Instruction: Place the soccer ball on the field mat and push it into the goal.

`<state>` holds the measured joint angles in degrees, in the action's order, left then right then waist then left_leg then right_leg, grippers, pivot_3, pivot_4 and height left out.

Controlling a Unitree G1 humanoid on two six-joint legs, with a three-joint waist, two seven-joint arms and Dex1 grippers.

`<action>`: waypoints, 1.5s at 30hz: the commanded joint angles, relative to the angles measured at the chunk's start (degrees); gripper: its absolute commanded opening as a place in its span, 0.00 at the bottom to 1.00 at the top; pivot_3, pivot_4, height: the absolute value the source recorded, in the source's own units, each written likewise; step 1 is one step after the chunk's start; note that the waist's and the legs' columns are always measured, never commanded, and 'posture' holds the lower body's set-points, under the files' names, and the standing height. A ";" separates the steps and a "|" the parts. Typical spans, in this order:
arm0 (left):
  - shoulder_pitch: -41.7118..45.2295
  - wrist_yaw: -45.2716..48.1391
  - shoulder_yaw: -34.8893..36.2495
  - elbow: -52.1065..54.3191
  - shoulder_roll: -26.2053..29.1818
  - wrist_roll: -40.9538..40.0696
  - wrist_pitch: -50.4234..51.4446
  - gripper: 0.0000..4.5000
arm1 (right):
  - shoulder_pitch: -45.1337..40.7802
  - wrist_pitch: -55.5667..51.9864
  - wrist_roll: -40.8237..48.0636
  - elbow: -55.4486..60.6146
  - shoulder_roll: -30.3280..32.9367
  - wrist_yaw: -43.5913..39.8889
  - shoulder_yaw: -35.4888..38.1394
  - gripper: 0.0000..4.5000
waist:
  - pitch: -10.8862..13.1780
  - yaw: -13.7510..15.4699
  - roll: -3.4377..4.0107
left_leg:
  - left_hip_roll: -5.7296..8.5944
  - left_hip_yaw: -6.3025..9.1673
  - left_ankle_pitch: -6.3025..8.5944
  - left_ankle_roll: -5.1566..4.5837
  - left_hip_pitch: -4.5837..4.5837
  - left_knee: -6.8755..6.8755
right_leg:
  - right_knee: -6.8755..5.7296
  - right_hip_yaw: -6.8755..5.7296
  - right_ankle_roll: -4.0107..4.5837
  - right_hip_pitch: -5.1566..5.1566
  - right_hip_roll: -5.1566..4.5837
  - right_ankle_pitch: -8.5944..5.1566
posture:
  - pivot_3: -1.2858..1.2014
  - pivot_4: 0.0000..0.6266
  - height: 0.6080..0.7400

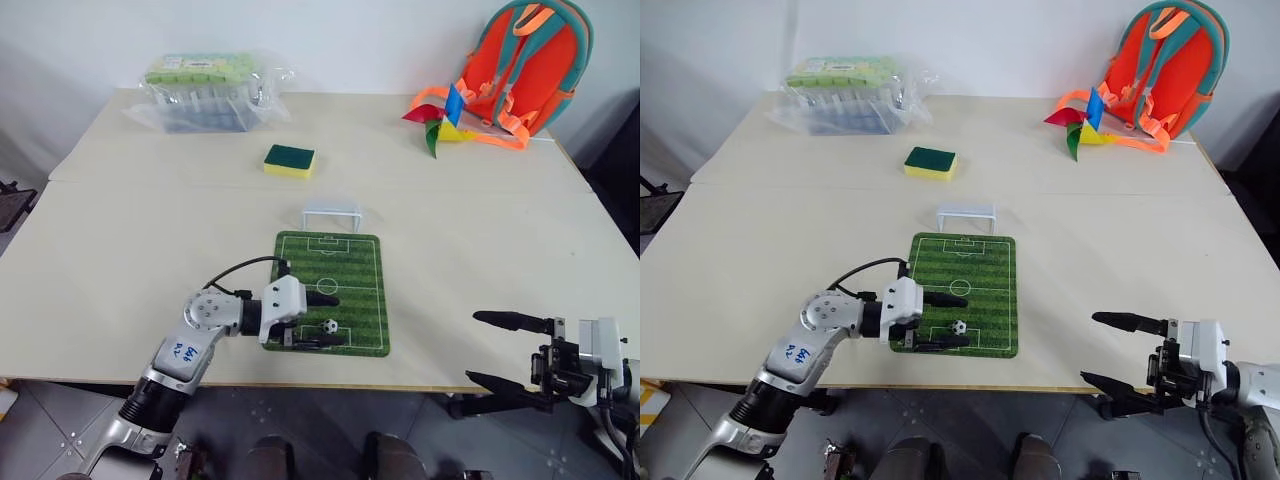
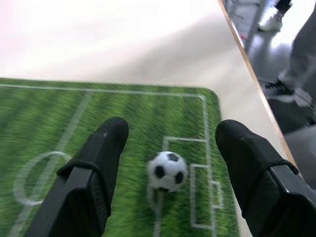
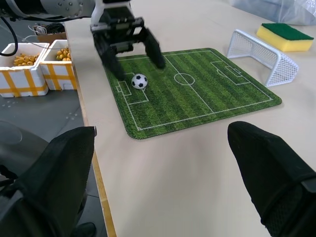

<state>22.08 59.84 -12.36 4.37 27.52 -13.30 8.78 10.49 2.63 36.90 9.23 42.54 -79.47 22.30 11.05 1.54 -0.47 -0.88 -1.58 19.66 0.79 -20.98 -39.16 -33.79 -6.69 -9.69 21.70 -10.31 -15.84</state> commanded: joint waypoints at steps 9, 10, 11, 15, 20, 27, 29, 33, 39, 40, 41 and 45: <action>-16.37 13.49 12.34 5.86 11.29 -12.49 -5.68 0.56 | -1.48 3.23 0.85 2.92 -2.27 -0.67 -1.31 1.00 | 0.03 -0.26 0.14 | -0.02 -0.01 0.03 0.00 0.04 0.05 | 0.02 0.01 0.01 0.00 0.01 0.00 | 0.52 0.24 1.00; -18.33 13.42 12.08 6.74 11.39 -12.63 -5.74 0.50 | -1.71 3.92 1.08 2.93 -2.83 -0.88 -1.50 1.00 | 0.04 -0.23 0.16 | -0.02 -0.01 0.03 0.00 0.04 0.06 | 0.03 0.01 0.01 0.00 0.01 0.00 | 0.52 0.24 1.00; -19.74 12.54 11.76 7.14 10.67 -11.95 -6.95 0.43 | -2.01 4.62 1.53 2.85 -3.35 -1.43 -1.73 1.00 | 0.05 -0.16 0.17 | -0.02 -0.01 0.03 -0.01 0.02 0.06 | 0.04 0.01 0.01 0.01 0.01 0.00 | 0.52 0.24 1.00; -22.61 9.89 9.88 10.11 8.52 -11.21 -6.60 0.12 | -2.39 3.67 1.29 2.61 -2.62 -2.21 -2.80 1.00 | 0.06 0.46 0.18 | 0.01 0.03 0.06 -0.06 0.01 -0.03 | 0.04 0.00 -0.01 -0.07 -0.03 0.02 | 0.52 0.24 1.00; -21.80 5.46 5.96 11.96 5.33 -8.43 -6.07 0.01 | -3.10 4.44 0.86 2.01 -2.55 -2.39 -3.19 1.00 | 0.04 -0.01 0.22 | 0.01 0.03 0.06 -0.06 0.03 -0.03 | 0.03 0.01 -0.01 -0.06 -0.02 0.03 | 0.52 0.24 1.00; -14.12 0.42 -0.36 6.50 -0.05 -2.03 -5.86 0.01 | -1.85 7.07 -0.23 -2.47 -2.16 -4.33 -1.90 1.00 | 0.03 0.05 0.22 | 0.03 0.02 0.05 -0.06 0.06 -0.03 | 0.03 0.00 -0.01 -0.10 -0.02 0.03 | 0.52 0.24 1.00; -12.33 -0.14 -0.98 4.98 -0.83 -1.57 -5.28 0.01 | -1.28 7.49 -0.25 -2.48 -2.16 -4.03 -1.61 1.00 | 0.02 -0.01 0.24 | 0.03 0.02 0.05 -0.06 0.06 -0.02 | 0.03 0.00 -0.01 -0.10 -0.02 0.03 | 0.52 0.24 1.00; -8.73 0.56 -2.28 -0.05 -1.46 -0.05 -6.06 0.01 | 0.88 7.79 0.12 -1.56 -2.19 -3.48 -0.40 1.00 | 0.00 -0.02 0.27 | 0.02 0.01 0.05 -0.06 0.06 -0.02 | 0.03 0.00 -0.01 -0.08 -0.01 0.03 | 0.52 0.24 1.00; 0.43 -5.87 -0.47 -9.48 -7.14 1.32 -5.23 0.01 | 3.09 7.85 0.28 0.97 -3.43 -0.10 0.96 1.00 | 0.00 0.37 0.27 | 0.04 0.00 0.04 -0.08 0.04 -0.07 | 0.02 0.01 -0.04 -0.10 -0.03 0.05 | 0.52 0.24 1.00; 1.53 -6.52 -0.29 -10.63 -7.58 1.70 -5.34 0.01 | 3.43 7.69 0.36 1.48 -3.62 0.68 1.09 1.00 | 0.00 0.40 0.27 | 0.04 0.00 0.04 -0.08 0.03 -0.09 | 0.02 0.00 -0.05 -0.10 -0.03 0.05 | 0.52 0.24 1.00; 3.16 -7.32 -0.06 -12.75 -8.08 2.39 -6.12 0.01 | 3.85 7.48 0.41 2.21 -3.98 1.92 1.33 1.00 | 0.00 0.34 0.27 | 0.04 0.01 0.04 -0.08 0.04 -0.10 | 0.02 0.01 -0.05 -0.10 -0.03 0.05 | 0.52 0.24 1.00; 13.28 -15.76 4.57 -24.77 -11.01 4.93 -13.84 0.01 | 3.31 5.80 0.59 6.87 -8.77 14.44 3.39 1.00 | 0.00 0.33 0.27 | 0.04 0.01 0.03 -0.07 0.02 -0.08 | 0.03 -0.03 -0.05 -0.10 -0.02 0.05 | 0.52 0.24 1.00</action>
<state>32.76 47.34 -10.70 -18.50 17.26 -8.72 -1.43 14.02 8.38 36.48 13.15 34.46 -69.02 23.50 11.05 1.87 -0.20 -0.83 -1.57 19.69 0.72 -20.96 -39.26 -33.75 -6.71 -9.75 21.61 -10.34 -15.79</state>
